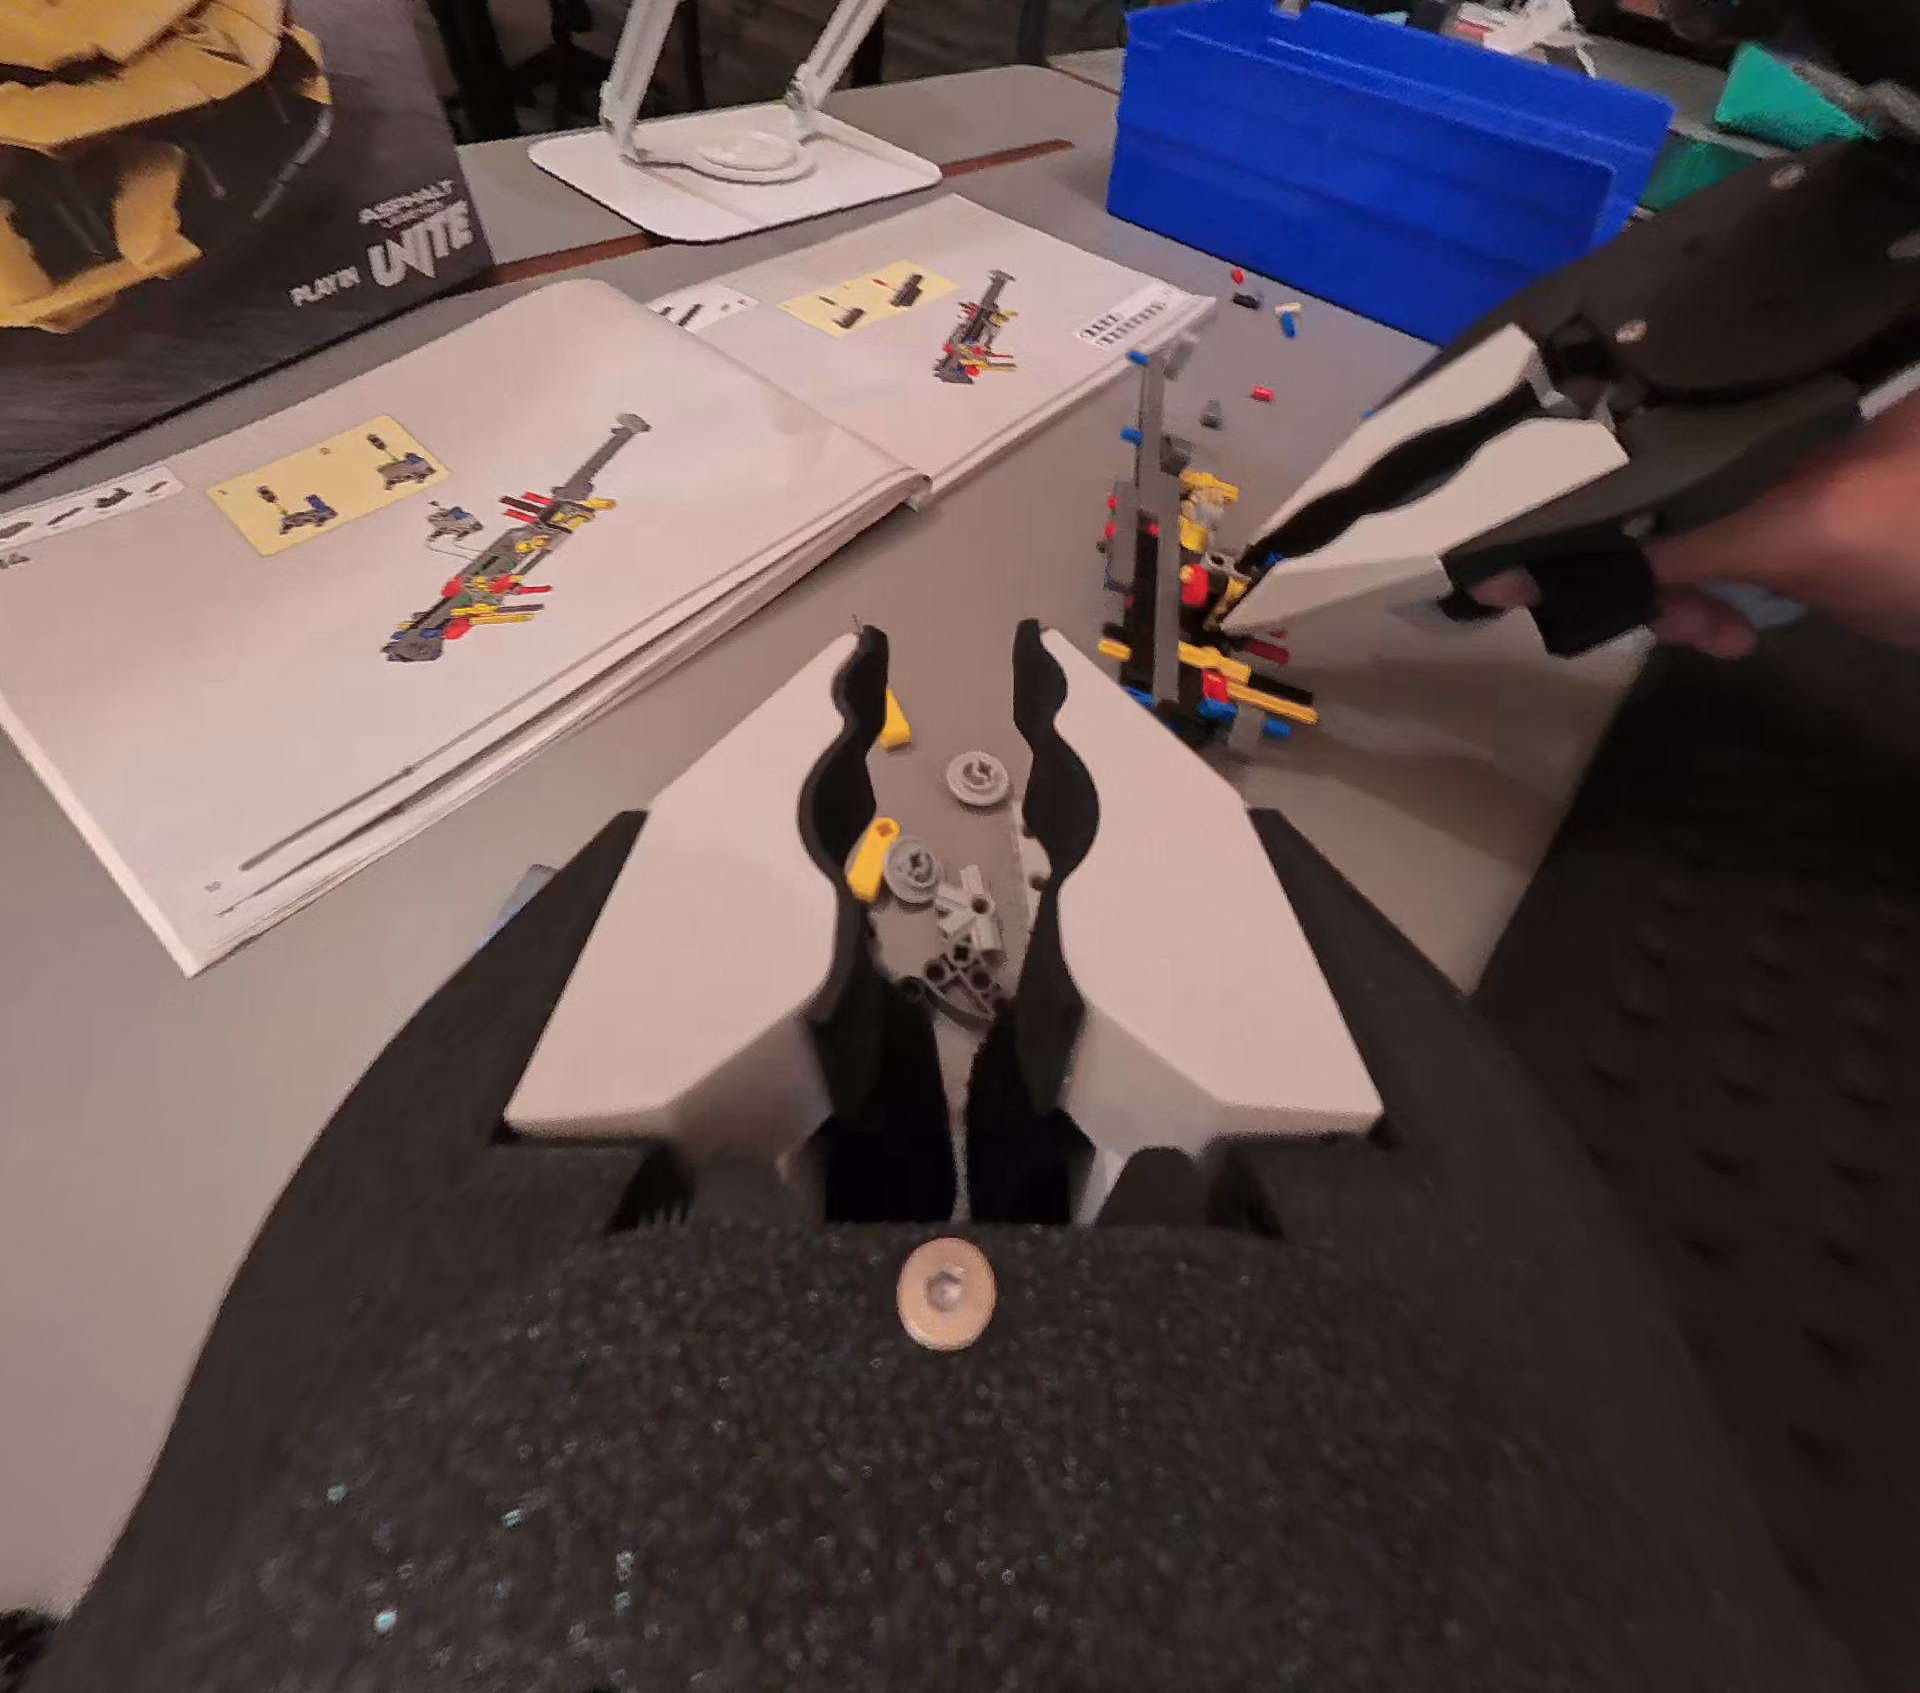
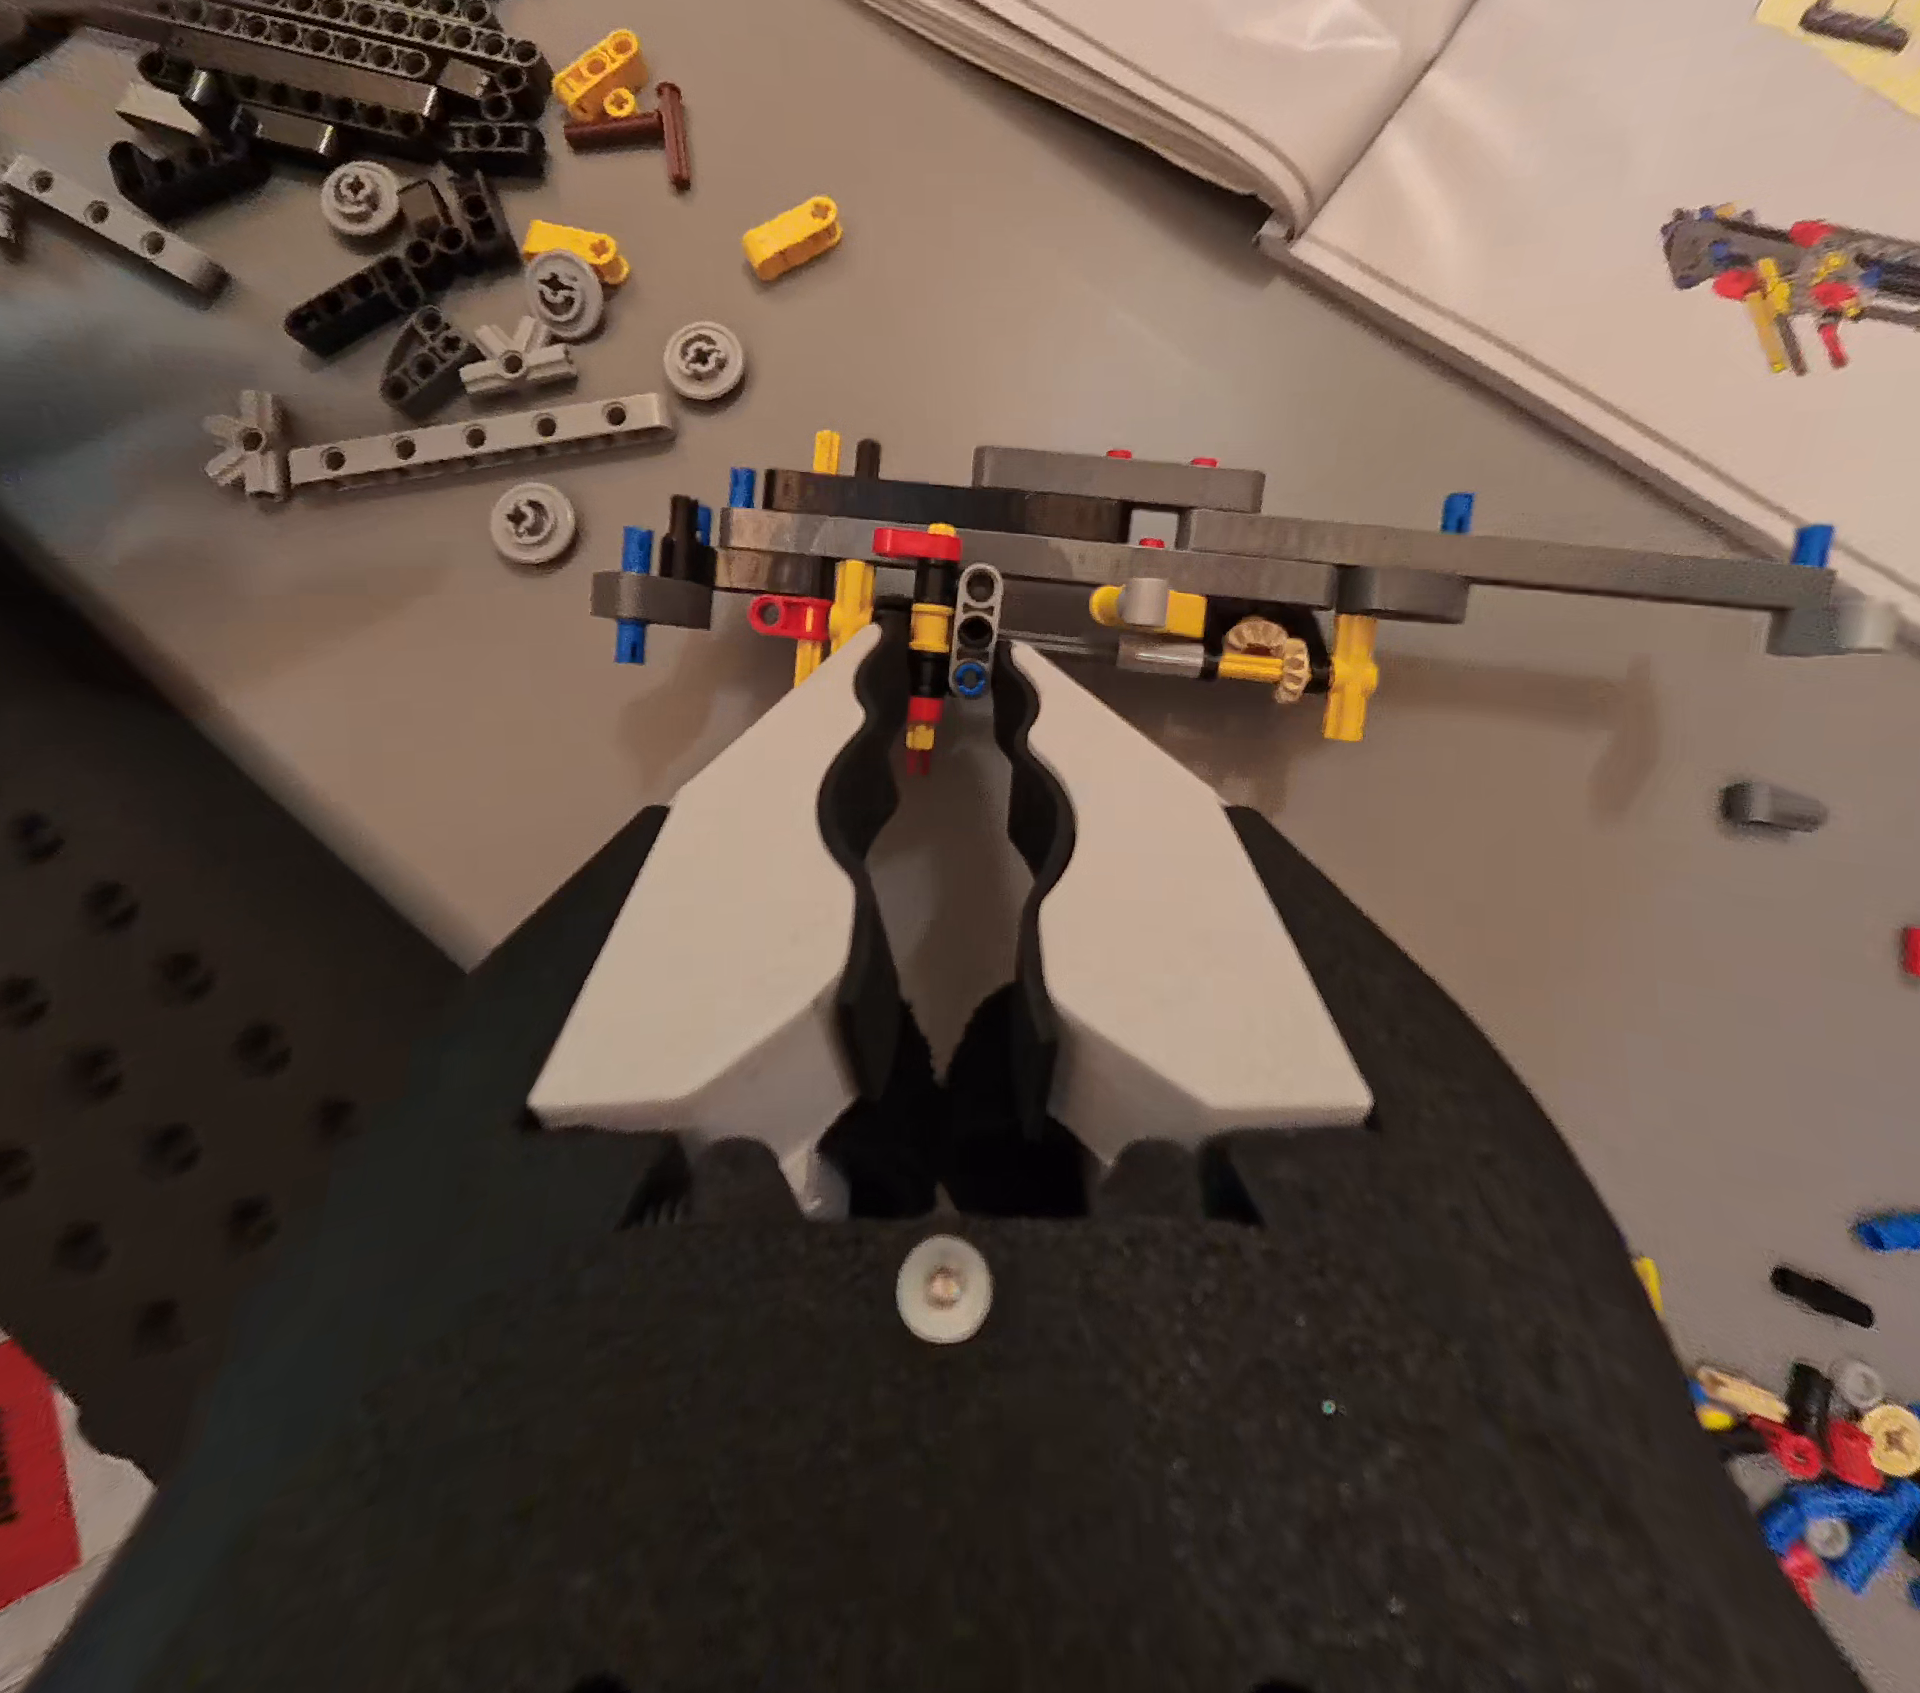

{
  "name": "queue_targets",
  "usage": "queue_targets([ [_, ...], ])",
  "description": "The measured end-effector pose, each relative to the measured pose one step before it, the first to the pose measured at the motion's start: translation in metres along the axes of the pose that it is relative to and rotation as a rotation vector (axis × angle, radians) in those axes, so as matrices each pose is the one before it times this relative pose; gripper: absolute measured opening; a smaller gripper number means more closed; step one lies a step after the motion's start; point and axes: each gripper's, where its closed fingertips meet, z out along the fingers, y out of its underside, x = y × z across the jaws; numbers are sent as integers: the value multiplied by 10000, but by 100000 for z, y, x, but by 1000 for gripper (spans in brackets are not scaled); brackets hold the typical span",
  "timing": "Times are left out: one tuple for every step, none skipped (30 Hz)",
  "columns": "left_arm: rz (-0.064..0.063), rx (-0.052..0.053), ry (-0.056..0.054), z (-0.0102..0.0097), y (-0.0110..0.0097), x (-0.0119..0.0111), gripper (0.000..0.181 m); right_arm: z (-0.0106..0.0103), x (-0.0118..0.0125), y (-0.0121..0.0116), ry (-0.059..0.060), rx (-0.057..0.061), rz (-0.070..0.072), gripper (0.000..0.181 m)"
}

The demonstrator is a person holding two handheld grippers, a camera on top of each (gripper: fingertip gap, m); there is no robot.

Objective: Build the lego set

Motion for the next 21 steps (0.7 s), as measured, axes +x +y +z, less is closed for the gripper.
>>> queue_targets([
  [-109,53,-137,83,-156,-395,23,120,63,83,86,-46,-17,15],
  [-114,3,-40,118,-114,-278,23,152,48,152,89,-106,-130,15],
  [-107,-58,18,147,-44,-195,23,132,-22,112,27,-112,-104,15],
  [-78,-36,-37,127,-92,-245,23,104,18,-49,30,24,-22,15],
  [-31,12,-74,91,-157,-252,23,109,-10,-53,-22,23,-2,15],
  [7,11,-53,98,-173,-206,23,138,5,40,-48,-39,32,15],
  [31,24,-37,94,-203,-167,22,170,85,89,-21,-57,70,15],
  [71,40,-23,112,-240,-124,22,184,58,48,-36,-16,41,15],
  [123,26,-25,142,-205,-117,22,153,57,38,-32,17,35,15],
  [162,-9,-36,190,-131,-120,22,147,11,75,-60,-11,44,15],
  [188,-84,-11,243,5,-64,22,87,-19,57,-82,14,54,15],
  [176,-121,22,285,73,-17,22,-16,-8,-44,-84,47,112,15],
  [129,-90,72,303,45,71,23,-12,-9,-28,-100,24,119,15],
  [64,-46,64,321,-19,55,23,-3,-2,31,-104,-30,109,15],
  [9,-20,32,324,-64,17,23,-8,6,-16,-113,-2,93,15],
  [-20,-15,61,317,-92,38,23,14,43,-31,-106,18,102,15],
  [-38,-3,63,316,-129,33,22,10,42,-14,-103,22,87,15],
  [-36,34,18,281,-193,-67,23,-54,79,-8,-82,32,82,17],
  [-14,69,-12,247,-253,-138,22,-235,86,-47,-77,45,59,20],
  [11,93,-39,218,-294,-219,22,-489,182,-219,-37,129,37,23],
  [32,102,-61,169,-308,-299,22,-729,266,-378,-30,193,-9,24],
])
